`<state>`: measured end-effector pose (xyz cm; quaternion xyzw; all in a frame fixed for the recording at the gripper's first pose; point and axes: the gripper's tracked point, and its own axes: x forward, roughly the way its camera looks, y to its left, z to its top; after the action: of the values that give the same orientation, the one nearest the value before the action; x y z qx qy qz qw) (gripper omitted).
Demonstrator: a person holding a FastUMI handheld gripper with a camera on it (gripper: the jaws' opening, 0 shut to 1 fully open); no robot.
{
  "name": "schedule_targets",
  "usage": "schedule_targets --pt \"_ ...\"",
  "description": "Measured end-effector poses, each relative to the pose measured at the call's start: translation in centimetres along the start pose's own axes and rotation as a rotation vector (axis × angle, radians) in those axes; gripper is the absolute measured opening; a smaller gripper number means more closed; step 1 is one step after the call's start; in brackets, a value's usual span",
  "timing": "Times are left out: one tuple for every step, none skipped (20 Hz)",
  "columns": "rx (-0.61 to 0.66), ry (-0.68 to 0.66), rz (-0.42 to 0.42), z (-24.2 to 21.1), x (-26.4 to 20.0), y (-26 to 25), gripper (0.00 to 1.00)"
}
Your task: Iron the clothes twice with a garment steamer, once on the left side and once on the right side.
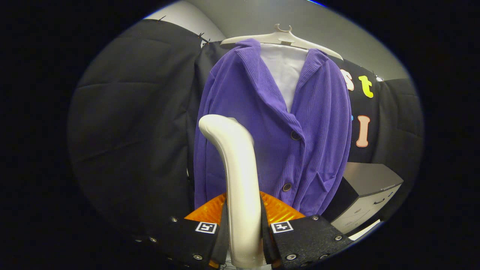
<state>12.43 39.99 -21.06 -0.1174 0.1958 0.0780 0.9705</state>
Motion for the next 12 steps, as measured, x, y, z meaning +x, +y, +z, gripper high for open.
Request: schedule_targets --pt "0.008 0.025 0.000 -1.2 0.0 0.0 0.38" --pt "0.024 0.046 -0.003 -2.1 0.2 -0.1 0.38" --pt "0.031 0.061 -0.007 -2.9 0.3 -0.2 0.38" --pt "0.025 0.067 -0.010 -3.5 0.3 -0.3 0.38" --pt "0.006 0.074 -0.016 -3.9 0.3 -0.3 0.38" --pt "-0.013 0.078 -0.021 -4.3 0.2 -0.3 0.38" --pt "-0.028 0.083 -0.020 -5.0 0.2 -0.3 0.38" --pt "-0.030 0.095 -0.018 -5.6 0.3 -0.3 0.38" --pt "-0.025 0.108 -0.017 -6.6 0.2 -0.2 0.38" --pt "-0.026 0.118 -0.017 -7.3 0.3 -0.2 0.38" --pt "-0.038 0.123 -0.020 -7.7 0.2 -0.2 0.38" --pt "-0.049 0.133 -0.023 -8.2 0.1 -0.3 0.38"
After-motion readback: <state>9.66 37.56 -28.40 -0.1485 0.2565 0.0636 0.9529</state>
